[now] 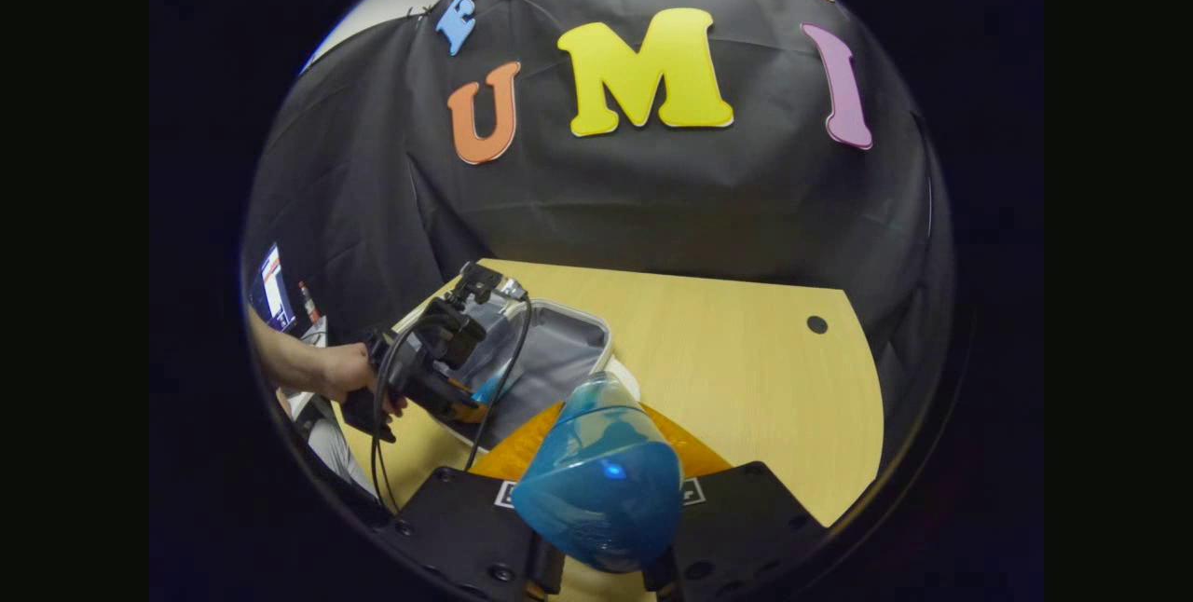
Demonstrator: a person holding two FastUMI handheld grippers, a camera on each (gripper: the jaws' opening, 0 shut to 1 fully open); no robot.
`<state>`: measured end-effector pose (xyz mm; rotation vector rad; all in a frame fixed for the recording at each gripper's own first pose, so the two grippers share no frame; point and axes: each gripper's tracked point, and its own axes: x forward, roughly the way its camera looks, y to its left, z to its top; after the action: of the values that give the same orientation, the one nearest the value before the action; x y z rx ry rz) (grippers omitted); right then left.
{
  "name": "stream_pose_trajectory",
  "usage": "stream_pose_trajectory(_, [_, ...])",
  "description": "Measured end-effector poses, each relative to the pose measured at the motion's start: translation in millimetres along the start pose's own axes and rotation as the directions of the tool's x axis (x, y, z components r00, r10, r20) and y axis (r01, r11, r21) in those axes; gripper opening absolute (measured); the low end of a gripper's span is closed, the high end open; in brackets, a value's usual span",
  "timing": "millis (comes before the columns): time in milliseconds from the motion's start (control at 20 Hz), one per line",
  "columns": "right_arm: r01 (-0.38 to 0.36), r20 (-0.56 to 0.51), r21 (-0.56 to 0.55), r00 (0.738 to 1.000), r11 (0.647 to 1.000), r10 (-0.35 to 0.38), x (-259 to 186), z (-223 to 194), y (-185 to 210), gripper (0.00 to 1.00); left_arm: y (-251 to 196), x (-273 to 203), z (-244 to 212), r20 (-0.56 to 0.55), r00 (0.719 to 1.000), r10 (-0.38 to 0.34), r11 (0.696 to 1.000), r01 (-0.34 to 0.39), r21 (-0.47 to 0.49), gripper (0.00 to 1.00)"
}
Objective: First open the suitcase, pack the skin care products into it, and then close the suitcase.
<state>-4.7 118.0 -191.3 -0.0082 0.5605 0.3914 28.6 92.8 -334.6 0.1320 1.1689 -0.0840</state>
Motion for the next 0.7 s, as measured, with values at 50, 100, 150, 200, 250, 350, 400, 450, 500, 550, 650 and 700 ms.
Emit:
stream_pose_trajectory(50, [-0.006, -0.008, -0.003, 1.0, 1.0, 0.006, 1.9, -1.5, 2.0, 0.29, 0.1, 0.3, -0.1, 0.001, 1.0, 0.004, 1.0, -0.004, -0.007, 0.46])
stream_pose_trajectory(100, [-0.014, -0.015, -0.004, 1.0, 1.0, 0.014, 3.7, -3.8, 4.5, 0.29, -1.5, 0.2, -0.6, 0.001, 1.0, -0.002, 1.0, 0.002, -0.012, 0.46])
stream_pose_trajectory(150, [-0.02, -0.024, -0.007, 1.0, 1.0, 0.019, 5.7, -6.0, 5.8, 0.29, -5.7, -1.0, 0.1, 0.004, 1.0, -0.015, 1.0, 0.016, -0.017, 0.48])
stream_pose_trajectory(200, [-0.026, -0.032, -0.01, 0.999, 1.0, 0.026, 7.4, -7.5, 8.3, 0.29, -6.7, -1.8, 1.7, 0.009, 1.0, -0.009, 1.0, 0.009, -0.017, 0.53])
stream_pose_trajectory(250, [-0.033, -0.04, -0.015, 0.999, 0.999, 0.033, 9.4, -9.0, 10.7, 0.29, -5.9, -1.9, 1.1, 0.008, 1.0, 0.003, 1.0, -0.003, -0.013, 0.63])
stream_pose_trajectory(350, [-0.045, -0.053, -0.026, 0.998, 0.999, 0.044, 13.7, -10.3, 14.9, 0.29, -6.9, -4.8, 2.3, 0.017, 1.0, 0.0, 1.0, 0.0, -0.024, 0.66])
stream_pose_trajectory(400, [-0.056, -0.066, -0.031, 0.996, 0.998, 0.054, 16.6, -11.8, 18.0, 0.29, -11.4, -9.2, 4.5, 0.032, 0.999, -0.018, 0.999, 0.019, -0.04, 0.67])
stream_pose_trajectory(450, [-0.065, -0.074, -0.034, 0.995, 0.997, 0.063, 19.6, -13.1, 20.6, 0.29, -10.2, -15.7, 8.4, 0.06, 0.998, -0.009, 0.998, 0.013, -0.056, 0.75])
stream_pose_trajectory(500, [-0.076, -0.078, -0.034, 0.994, 0.997, 0.073, 22.0, -13.4, 24.7, 0.29, -11.6, -25.9, 13.1, 0.093, 0.996, -0.015, 0.998, 0.021, -0.065, 0.79])
stream_pose_trajectory(550, [-0.087, -0.083, -0.035, 0.993, 0.996, 0.083, 27.1, -12.4, 28.8, 0.29, -9.3, -40.2, 18.4, 0.13, 0.991, -0.012, 0.997, 0.021, -0.07, 0.82])
stream_pose_trajectory(650, [-0.108, -0.097, -0.041, 0.99, 0.993, 0.104, 38.5, -14.0, 38.3, 0.29, 7.1, -64.6, 24.0, 0.222, 0.974, 0.035, 0.996, -0.016, -0.086, 0.9])
stream_pose_trajectory(700, [-0.123, -0.105, -0.045, 0.987, 0.991, 0.118, 46.4, -15.7, 44.9, 0.28, 23.0, -79.4, 23.6, 0.263, 0.962, 0.071, 0.994, -0.045, -0.102, 0.96])
